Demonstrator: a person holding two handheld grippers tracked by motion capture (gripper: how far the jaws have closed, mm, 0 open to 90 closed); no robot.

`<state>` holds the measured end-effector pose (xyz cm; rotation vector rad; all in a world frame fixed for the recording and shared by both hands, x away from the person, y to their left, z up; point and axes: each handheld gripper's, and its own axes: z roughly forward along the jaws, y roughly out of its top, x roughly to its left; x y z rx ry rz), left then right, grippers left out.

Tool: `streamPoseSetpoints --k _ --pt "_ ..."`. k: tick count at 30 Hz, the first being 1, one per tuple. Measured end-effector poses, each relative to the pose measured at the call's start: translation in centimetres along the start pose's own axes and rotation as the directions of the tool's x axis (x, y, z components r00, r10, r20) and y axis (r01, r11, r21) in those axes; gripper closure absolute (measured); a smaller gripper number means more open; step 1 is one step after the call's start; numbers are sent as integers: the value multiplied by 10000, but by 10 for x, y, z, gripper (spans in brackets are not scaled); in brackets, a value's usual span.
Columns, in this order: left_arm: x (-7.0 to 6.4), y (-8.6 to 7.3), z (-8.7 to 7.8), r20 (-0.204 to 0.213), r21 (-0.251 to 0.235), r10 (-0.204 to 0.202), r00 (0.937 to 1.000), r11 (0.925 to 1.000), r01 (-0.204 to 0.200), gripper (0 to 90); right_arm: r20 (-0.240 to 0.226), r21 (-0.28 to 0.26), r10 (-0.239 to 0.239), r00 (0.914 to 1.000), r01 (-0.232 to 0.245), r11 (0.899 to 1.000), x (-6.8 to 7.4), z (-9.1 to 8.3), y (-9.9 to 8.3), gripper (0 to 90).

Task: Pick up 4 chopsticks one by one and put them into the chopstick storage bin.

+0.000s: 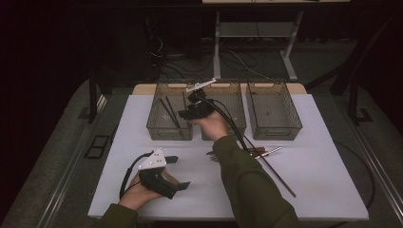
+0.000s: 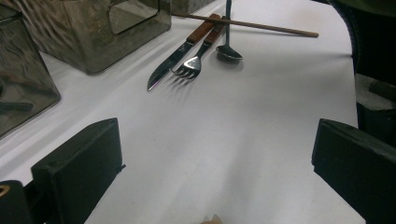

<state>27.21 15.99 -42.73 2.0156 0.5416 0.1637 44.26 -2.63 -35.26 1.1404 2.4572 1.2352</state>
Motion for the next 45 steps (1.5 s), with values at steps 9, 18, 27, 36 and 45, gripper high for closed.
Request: streamPoseSetpoints --k 9,18,27,36,45 --pt "-1 -1 1 -121 75 -28 9999 10000 29 8 -490 -25 -113 9987 112 9999 -9 -37 -22 423" --pt "-2 -2 1 -174 147 -93 9998 9998 96 7 -440 -37 -341 9985 340 9994 -19 -67 -49 399" --pt "-1 -3 1 -206 154 -171 9996 9997 174 7 -504 -201 -317 9982 307 9993 -32 -96 -79 384" --pt "-1 -3 2 -256 230 -157 9995 9996 163 7 -387 -285 -106 9992 95 9995 -48 -125 -109 376" --pt "-2 -3 3 -271 305 -145 9995 9994 153 7 -5 -157 25 10000 -25 9999 -62 -146 -140 373"
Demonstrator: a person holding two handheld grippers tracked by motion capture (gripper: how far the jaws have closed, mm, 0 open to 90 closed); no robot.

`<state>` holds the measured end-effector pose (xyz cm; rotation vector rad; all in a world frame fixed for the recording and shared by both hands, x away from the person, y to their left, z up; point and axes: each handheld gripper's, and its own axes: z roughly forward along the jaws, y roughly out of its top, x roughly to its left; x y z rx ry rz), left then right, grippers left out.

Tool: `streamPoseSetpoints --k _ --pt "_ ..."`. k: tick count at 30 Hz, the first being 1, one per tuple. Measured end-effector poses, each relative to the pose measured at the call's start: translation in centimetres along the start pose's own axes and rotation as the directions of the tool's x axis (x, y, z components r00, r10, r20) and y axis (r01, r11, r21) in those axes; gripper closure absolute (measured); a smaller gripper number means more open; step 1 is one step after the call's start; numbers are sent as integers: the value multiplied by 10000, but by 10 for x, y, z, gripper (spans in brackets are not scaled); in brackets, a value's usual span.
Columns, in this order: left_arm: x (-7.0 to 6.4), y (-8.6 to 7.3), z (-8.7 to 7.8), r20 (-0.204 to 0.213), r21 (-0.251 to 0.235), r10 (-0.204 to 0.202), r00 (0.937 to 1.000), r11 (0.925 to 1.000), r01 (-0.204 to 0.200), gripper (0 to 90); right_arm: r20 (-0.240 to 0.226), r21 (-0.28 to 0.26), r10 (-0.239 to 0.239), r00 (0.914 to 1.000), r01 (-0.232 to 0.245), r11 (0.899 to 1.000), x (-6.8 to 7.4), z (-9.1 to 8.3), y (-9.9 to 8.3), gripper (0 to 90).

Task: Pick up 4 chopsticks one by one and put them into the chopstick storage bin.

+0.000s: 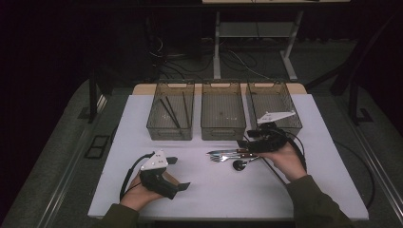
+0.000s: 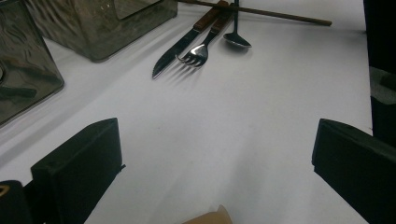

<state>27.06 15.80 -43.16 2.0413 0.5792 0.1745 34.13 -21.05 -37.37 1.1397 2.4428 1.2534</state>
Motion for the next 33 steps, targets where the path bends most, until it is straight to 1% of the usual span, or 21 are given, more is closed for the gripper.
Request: streamPoseSetpoints --k 2,4,8,16,19,20,26,29,32,33 --pt "0 0 0 -3 2 0 10000 10000 0 7 134 87 -18 9999 17 10000 -2 -4 -8 373" --pt "0 0 0 -26 23 -4 10000 10000 4 7 162 136 12 9999 -15 9999 -5 -8 -16 373" --pt "0 0 0 -24 45 10 10000 10000 -9 7 259 397 -9 9997 -1 9992 -10 -16 -34 369" --pt "-1 0 0 -31 18 -4 10000 10000 4 7 603 829 219 9979 -268 9962 -16 -33 -63 374" --pt "-1 0 0 -28 18 -8 10000 10000 8 7 676 1076 282 9973 -354 9936 -18 -36 -74 409" --pt "-1 0 0 -27 24 -1 10000 10000 1 7 745 1153 228 9970 -313 9928 -18 -38 -77 420" --pt "-1 0 0 -20 79 49 10000 10000 -48 7 1059 1368 359 9937 -503 9893 -22 -46 -96 524" --pt "-1 0 0 -2 110 75 10000 9999 -75 7 1276 1471 334 9913 -522 9877 -22 -47 -104 565" --pt "-1 0 0 6 57 73 10000 10000 -73 7 1329 1627 369 9904 -586 9849 -22 -46 -109 601" --pt "-1 0 0 6 81 177 9998 9998 -177 7 1355 1681 384 9900 -612 9839 -21 -45 -110 606"
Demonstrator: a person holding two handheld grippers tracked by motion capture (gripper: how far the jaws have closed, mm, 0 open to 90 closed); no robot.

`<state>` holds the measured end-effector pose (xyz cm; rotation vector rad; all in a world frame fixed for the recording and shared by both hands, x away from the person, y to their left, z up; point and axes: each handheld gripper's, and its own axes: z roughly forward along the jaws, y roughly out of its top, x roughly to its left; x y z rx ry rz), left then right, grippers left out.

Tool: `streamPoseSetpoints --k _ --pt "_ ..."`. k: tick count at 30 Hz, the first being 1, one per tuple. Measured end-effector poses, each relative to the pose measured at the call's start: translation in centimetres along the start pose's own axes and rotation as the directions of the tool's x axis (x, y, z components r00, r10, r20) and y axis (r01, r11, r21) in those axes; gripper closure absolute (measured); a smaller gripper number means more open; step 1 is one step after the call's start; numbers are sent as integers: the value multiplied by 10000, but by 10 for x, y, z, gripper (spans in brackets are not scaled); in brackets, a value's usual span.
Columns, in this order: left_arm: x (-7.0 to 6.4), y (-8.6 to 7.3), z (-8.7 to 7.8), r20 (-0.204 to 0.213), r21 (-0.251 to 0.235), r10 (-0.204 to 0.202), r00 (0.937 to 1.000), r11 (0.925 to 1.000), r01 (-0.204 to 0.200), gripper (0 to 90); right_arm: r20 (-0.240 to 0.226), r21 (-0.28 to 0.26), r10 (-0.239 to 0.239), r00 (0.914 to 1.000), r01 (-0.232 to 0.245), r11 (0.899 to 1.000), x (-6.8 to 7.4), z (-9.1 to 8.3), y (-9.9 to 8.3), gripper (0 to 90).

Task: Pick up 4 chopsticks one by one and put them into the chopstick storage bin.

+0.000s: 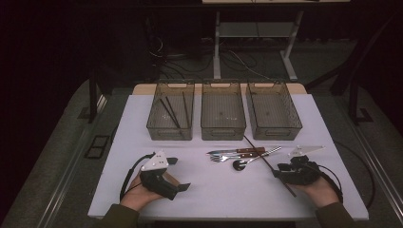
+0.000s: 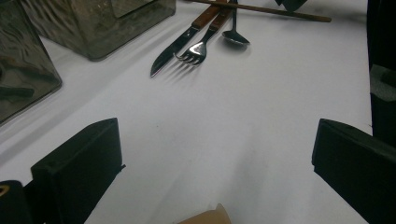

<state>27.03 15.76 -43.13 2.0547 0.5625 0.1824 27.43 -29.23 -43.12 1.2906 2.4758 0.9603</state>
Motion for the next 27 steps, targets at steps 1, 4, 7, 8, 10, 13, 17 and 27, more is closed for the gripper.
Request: streamPoseSetpoints --k 1,4,7,8,10,13,17,27 --pt "0 0 0 -6 29 23 10000 10000 -23 8 76 32 -53 10000 52 10000 1 1 0 610" --pt "0 0 -1 -13 11 -14 10000 10000 14 8 252 174 -209 9995 204 9996 3 3 0 637" --pt "0 0 -1 -17 7 -26 10000 10000 26 8 322 225 -221 9992 214 9995 4 5 -1 660" --pt "0 0 -1 -13 9 3 10000 10000 -3 8 353 257 -222 9991 213 9994 4 5 -1 667" --pt "0 0 -1 -17 47 -18 10000 10000 18 8 382 267 -275 9989 265 9993 3 6 -1 677" --pt "0 0 -1 -29 54 1 10000 10000 0 8 377 265 -289 9989 279 9993 3 6 -1 706" --pt "0 0 -1 -22 55 41 10000 10000 -40 8 389 298 -273 9989 261 9992 4 8 -1 730" --pt "0 0 -1 -26 45 41 10000 10000 -40 8 469 436 -392 9981 371 9984 6 11 -1 777"
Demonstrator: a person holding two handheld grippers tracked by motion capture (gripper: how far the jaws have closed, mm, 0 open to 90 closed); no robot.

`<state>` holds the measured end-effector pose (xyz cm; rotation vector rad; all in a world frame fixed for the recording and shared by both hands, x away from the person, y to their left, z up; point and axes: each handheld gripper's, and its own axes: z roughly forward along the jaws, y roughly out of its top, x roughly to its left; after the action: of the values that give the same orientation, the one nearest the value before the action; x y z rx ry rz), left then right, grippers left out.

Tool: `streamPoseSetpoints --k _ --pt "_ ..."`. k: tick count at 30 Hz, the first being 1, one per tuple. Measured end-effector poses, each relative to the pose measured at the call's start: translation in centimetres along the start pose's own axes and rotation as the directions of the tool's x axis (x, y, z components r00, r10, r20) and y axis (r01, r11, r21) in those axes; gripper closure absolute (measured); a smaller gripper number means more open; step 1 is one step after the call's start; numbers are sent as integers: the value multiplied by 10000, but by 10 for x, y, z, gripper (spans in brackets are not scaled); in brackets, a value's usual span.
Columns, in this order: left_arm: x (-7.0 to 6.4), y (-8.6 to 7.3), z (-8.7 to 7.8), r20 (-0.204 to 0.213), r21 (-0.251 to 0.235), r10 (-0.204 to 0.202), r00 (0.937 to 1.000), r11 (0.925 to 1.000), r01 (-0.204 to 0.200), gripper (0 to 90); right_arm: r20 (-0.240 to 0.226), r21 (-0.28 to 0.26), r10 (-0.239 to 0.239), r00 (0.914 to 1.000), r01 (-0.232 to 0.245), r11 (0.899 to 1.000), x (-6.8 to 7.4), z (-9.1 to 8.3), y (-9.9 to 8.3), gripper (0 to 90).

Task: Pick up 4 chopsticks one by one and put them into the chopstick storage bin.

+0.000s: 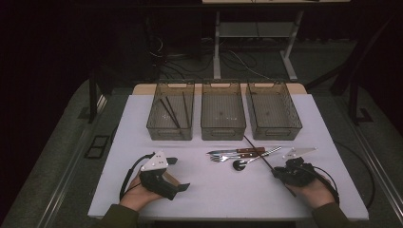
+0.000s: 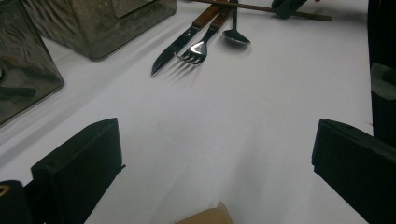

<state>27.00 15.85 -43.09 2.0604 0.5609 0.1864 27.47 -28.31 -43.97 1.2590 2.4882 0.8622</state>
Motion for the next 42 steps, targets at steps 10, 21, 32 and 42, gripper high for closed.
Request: streamPoseSetpoints --k 10,21,32,42 --pt "0 0 0 12 43 -17 10000 10000 17 8 152 68 -46 9999 45 10000 2 1 0 812" --pt "-1 0 0 13 35 -27 10000 10000 27 8 260 -89 500 9984 -498 9987 -10 -3 -3 838" --pt "-1 0 0 6 21 -10 10000 10000 10 8 -14 -326 538 9985 -539 9980 -13 -11 -2 840" --pt "-1 0 0 18 14 -52 10000 10000 52 8 -456 -904 714 9964 -753 9931 -15 -24 0 840"
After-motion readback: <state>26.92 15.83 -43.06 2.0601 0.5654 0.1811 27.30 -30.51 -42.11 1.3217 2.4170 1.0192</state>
